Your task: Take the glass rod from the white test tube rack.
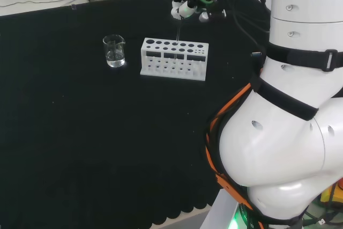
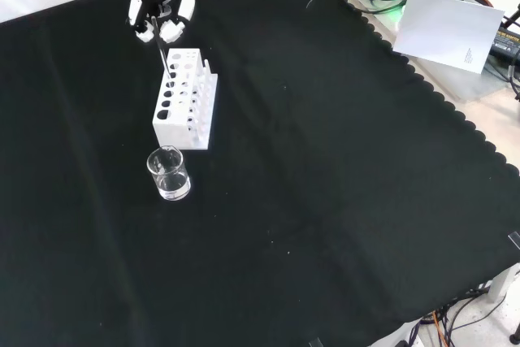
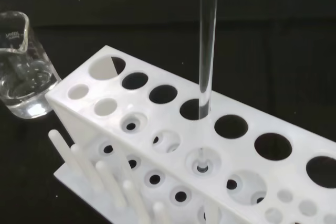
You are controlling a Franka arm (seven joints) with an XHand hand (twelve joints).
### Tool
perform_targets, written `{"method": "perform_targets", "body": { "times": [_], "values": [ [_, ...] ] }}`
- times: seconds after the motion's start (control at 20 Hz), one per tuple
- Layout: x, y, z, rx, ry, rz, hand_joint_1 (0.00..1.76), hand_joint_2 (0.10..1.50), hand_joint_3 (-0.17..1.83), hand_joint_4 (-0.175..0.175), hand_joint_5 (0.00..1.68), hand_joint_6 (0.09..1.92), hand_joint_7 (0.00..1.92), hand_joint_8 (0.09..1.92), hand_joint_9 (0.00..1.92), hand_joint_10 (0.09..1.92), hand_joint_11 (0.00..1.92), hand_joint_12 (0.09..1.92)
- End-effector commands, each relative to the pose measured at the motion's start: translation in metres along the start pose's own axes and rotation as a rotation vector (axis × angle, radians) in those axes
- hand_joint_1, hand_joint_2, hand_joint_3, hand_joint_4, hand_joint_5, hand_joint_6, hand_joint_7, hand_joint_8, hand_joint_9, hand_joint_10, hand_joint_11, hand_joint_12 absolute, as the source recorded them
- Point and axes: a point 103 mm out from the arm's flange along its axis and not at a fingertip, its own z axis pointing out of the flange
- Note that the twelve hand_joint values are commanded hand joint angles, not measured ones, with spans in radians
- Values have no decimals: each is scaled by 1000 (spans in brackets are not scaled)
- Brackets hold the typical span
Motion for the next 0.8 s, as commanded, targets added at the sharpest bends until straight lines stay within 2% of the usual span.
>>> {"method": "perform_targets", "body": {
  "times": [0.05, 0.2, 0.35, 0.45, 0.55, 0.75, 0.8],
  "values": [
    [-6, 1, -5, -16, -14, 19, 960, 832, 567, -175, 747, 893, 1094, 1087, 1638, 1187, 1909, 1236],
    [-8, -1, -6, -30, -16, 22, 957, 812, 595, -175, 741, 897, 1095, 1088, 1648, 1181, 1914, 1246],
    [-7, -2, -5, -57, -17, 20, 1025, 795, 614, -175, 809, 870, 1120, 1064, 1664, 1137, 1920, 1247],
    [-6, -2, -4, -63, -24, 22, 1106, 941, 360, -175, 902, 995, 1144, 1049, 1686, 1098, 1920, 1249],
    [-5, -3, -4, -70, -21, 19, 1135, 1044, 169, -175, 934, 1042, 1152, 1045, 1699, 1075, 1920, 1253],
    [-1, -1, -7, -124, 22, 5, 1154, 1085, 54, -175, 980, 1002, 1188, 1032, 1734, 1022, 1920, 1223],
    [1, -2, -8, -148, 39, 1, 1199, 1079, 46, -175, 981, 926, 1167, 1034, 1738, 1012, 1920, 1205]
  ]
}}
